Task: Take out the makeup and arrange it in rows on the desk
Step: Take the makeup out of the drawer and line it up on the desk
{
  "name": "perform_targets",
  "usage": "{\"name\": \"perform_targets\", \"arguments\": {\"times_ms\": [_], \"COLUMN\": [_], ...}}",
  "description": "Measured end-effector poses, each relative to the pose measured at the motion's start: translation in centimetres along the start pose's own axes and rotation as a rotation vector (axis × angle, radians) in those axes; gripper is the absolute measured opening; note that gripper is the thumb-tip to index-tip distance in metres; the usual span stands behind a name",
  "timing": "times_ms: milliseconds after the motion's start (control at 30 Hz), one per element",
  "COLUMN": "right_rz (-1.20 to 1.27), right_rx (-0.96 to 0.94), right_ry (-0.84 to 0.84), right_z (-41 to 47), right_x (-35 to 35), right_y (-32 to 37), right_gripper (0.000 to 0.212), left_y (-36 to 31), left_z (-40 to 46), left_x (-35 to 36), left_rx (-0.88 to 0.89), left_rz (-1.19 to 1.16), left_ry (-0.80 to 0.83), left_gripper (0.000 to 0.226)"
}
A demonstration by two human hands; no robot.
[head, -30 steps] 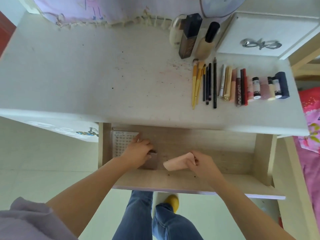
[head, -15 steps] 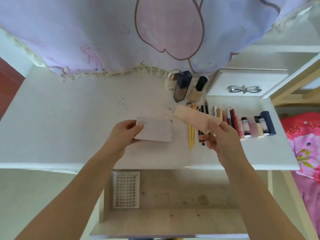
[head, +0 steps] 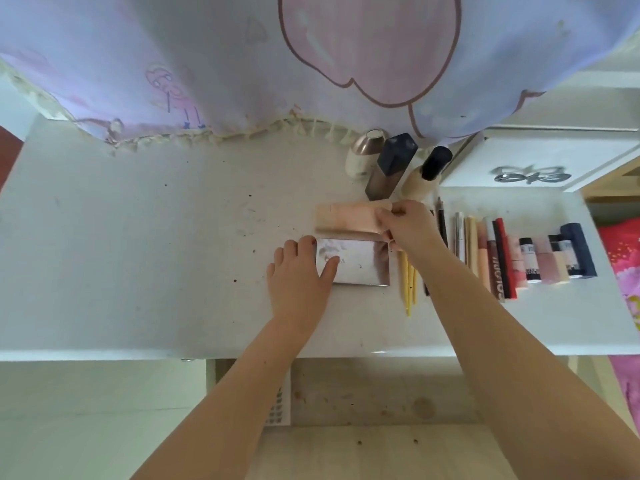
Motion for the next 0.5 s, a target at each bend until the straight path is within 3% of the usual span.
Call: {"name": "perform_targets", "arguments": {"times_ms": [200,333,433,500], "right_rz": [-0.233,-0.169,-0.044,-0.066], "right_rx": [-0.128,-0.363,-0.527,-0.53], "right_ry": [-0.073,-0.127,0.01,0.192], "right_z": [-0.8,-5.5,-12.2,-16.8], "right_x": [-0.5,-2.0,-0.7,2.2], "right_y": [0.7,3.3,2.7,-0.6], "right_gripper": [0.037,0.027,0.015,0.015], "left_y": [0.3,2.9,7.4,11.7], "left_z": [-0.4,-3.4,-7.8,-10.9], "left_x": [-0.5,-3.0,-4.4,-3.6], "left_rx": [0.025,0.087,0.187,0.116], "left_rz": [-0.015,-0.249,-0.303,-0.274], "left_ry": [0.039,0.096,0.078,0.098], "left_gripper": [0.041,0.026,0.011,0.012]}}
Point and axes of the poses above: each hand's wrist, its own z-axis towards the middle knuckle, its own x-axis out of the palm, y = z × x, the point moved 3 cm from there along z, towards the middle knuckle, and after that the axes turned 14 degrees about -x, right-handed, at the moved point
